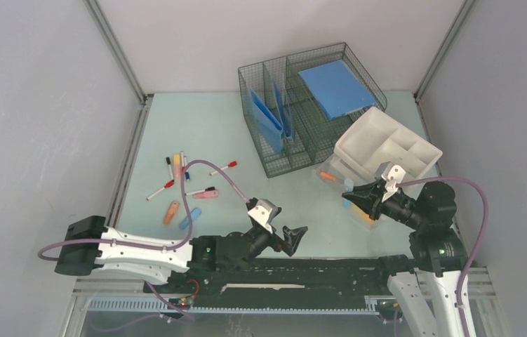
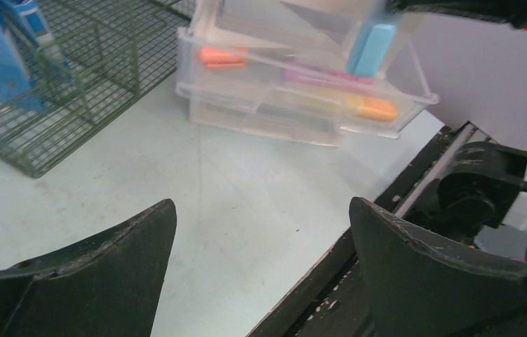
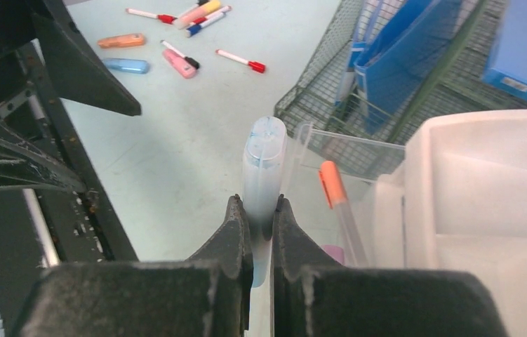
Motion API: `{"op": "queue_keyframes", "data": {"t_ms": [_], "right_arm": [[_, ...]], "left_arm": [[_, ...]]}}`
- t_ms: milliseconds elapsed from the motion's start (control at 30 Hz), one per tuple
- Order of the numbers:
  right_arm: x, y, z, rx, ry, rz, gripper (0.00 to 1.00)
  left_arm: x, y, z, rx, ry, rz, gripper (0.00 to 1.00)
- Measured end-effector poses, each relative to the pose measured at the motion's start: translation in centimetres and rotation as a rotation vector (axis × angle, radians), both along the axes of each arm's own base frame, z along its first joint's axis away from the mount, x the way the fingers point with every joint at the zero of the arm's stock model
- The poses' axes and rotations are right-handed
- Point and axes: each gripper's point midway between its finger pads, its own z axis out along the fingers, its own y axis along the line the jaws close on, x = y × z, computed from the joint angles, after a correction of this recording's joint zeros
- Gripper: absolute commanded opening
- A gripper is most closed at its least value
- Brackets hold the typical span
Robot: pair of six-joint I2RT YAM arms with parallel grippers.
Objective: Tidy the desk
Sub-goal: Place the stationery in the drawer.
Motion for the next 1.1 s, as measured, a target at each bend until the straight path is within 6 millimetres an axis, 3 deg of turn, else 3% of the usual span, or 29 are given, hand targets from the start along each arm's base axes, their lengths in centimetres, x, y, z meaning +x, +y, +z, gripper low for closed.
{"op": "queue_keyframes", "data": {"t_ms": [333, 567, 700, 933, 1100], "right_arm": [[2.5, -3.5, -0.1, -0.064, -0.047, -0.226, 0.04], [4.5, -5.2, -1.6, -0.134, -0.014, -0.316, 0.16], [4.6, -5.4, -2.2, -0.161, -0.004, -0.317, 0.25], [4.8, -5.3, -3.1, -0.191, 0.018, -0.297, 0.57], [4.6, -4.9, -3.4, -0.197, 0.022, -0.265, 0.63]], "left_arm": [[1.3, 3.9, -2.0, 0.007, 0.043, 0.105, 1.00], [2.0, 5.5, -3.2, 0.013, 0.067, 0.155, 1.00], [2.2, 6.2, -3.5, 0.009, 0.080, 0.179, 1.00], [2.6, 7.2, -3.9, 0.002, 0.096, 0.210, 1.00], [2.8, 7.8, -4.0, -0.015, 0.105, 0.223, 1.00]]}}
